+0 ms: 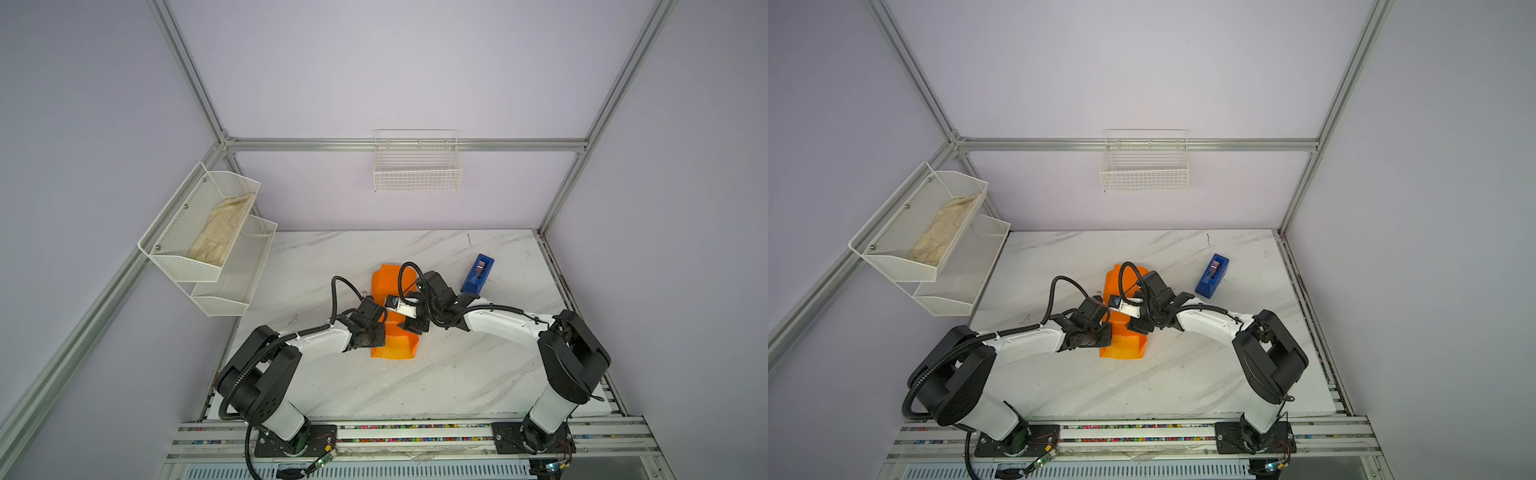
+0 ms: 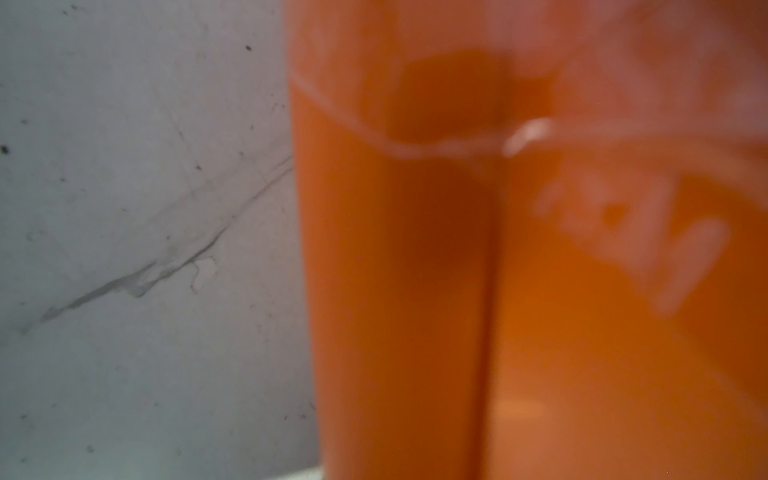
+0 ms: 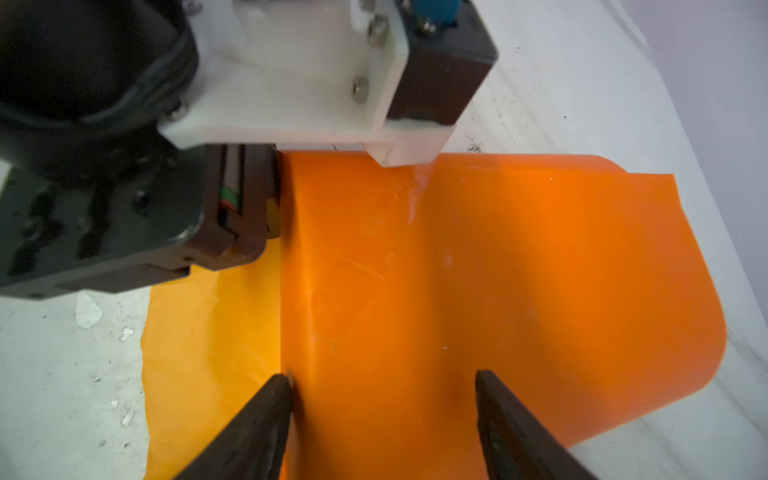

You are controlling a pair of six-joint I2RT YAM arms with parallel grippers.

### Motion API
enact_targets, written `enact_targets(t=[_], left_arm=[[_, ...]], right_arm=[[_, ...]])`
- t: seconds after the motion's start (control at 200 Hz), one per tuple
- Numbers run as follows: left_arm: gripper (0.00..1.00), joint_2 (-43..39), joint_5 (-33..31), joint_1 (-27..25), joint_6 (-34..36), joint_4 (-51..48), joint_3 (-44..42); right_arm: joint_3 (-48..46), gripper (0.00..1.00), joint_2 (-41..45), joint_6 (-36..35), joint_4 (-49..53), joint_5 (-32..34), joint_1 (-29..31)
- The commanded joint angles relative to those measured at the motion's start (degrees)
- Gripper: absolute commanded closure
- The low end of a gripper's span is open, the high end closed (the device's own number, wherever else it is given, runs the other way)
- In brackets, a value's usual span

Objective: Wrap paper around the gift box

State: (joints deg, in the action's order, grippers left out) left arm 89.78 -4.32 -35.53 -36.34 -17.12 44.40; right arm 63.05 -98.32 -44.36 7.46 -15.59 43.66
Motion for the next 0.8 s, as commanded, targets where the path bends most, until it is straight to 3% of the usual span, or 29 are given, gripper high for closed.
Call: enact_targets(t=[0.0, 0.23, 0.4, 0.56, 0.7, 0.795], left_arm=[[1.0, -1.9, -0.8, -0.1, 0.8, 1.2, 1.2], [0.97, -3.6, -0.8, -0.1, 0.7, 1.4, 0.6], [0.77, -8.1, -0.8, -0.1, 0.9, 0.3, 0.6], [0.67, -15.0, -2.0, 0.0, 0.5, -2.7, 0.3], [0.7, -19.2, -5.6, 1.7, -2.1, -6.9, -1.0], [0.77, -20.2, -2.4, 4.7, -2.8, -6.2, -2.8]], right_arm=[[-1.3, 0.27, -0.9, -2.5, -1.3, -0.1, 0.1], [-1.9, 0.3, -1.9, -3.0, -2.2, 0.4, 0.1], [-2.5, 0.35, -2.3, -3.5, -1.5, 0.9, 0.1], [-3.3, 0.4, -2.1, -4.1, -1.0, 2.1, 0.1], [-3.5, 0.42, -1.9, -4.6, -0.4, 2.2, 0.1], [-3.6, 0.42, -1.6, -4.6, -0.3, 2.0, 0.1]])
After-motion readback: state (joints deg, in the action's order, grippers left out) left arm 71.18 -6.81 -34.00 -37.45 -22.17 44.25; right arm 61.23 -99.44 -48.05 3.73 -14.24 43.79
